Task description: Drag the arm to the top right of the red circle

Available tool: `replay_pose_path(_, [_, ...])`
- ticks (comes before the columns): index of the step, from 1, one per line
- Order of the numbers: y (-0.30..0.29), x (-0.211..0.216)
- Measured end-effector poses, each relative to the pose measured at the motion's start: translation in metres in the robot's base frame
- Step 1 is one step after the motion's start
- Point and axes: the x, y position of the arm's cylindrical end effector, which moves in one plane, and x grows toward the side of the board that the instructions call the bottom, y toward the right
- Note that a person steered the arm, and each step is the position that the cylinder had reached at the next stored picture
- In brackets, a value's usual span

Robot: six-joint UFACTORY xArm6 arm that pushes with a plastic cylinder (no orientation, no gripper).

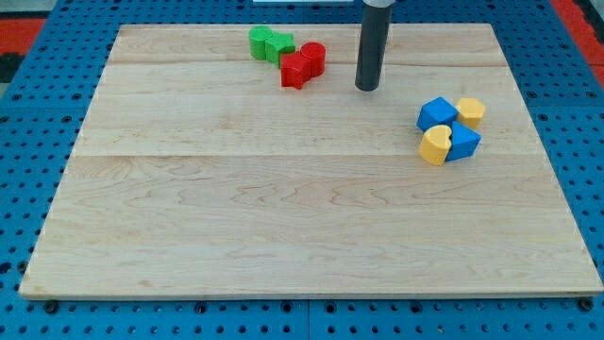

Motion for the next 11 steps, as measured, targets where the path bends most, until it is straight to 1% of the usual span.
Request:
replay_pose_path(2, [0.003, 0.015])
replay_pose_path(4, [0.004, 0.015])
replay_pose_path(7, [0.004, -0.038])
replay_pose_path(8, [0.004, -0.052])
replay_pose_path(9, [0.004, -0.052])
replay_pose_path(11, [-0.004, -0.081])
